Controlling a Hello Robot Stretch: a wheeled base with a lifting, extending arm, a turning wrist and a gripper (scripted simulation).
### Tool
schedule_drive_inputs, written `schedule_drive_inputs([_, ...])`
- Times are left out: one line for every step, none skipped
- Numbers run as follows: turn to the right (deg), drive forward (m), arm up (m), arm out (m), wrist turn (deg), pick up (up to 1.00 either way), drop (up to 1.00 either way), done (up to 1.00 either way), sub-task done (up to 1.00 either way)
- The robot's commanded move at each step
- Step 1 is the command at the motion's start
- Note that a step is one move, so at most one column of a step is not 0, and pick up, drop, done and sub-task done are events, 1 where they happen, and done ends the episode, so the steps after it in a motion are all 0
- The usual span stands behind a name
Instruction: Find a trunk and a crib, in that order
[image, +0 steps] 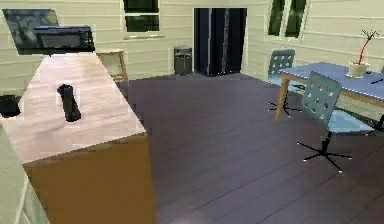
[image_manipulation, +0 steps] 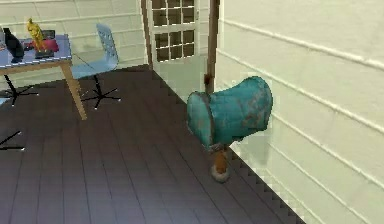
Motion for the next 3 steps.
schedule_drive_inputs([45.0, 0.0, 0.0, 0.0, 0.0, 0.0, 0.0, 0.0, 0.0])
schedule_drive_inputs([30.0, 0.0, 0.0, 0.0, 0.0, 0.0, 0.0, 0.0, 0.0])
schedule_drive_inputs([0.0, 0.1, 0.0, 0.0, 0.0, 0.0, 0.0, 0.0, 0.0])
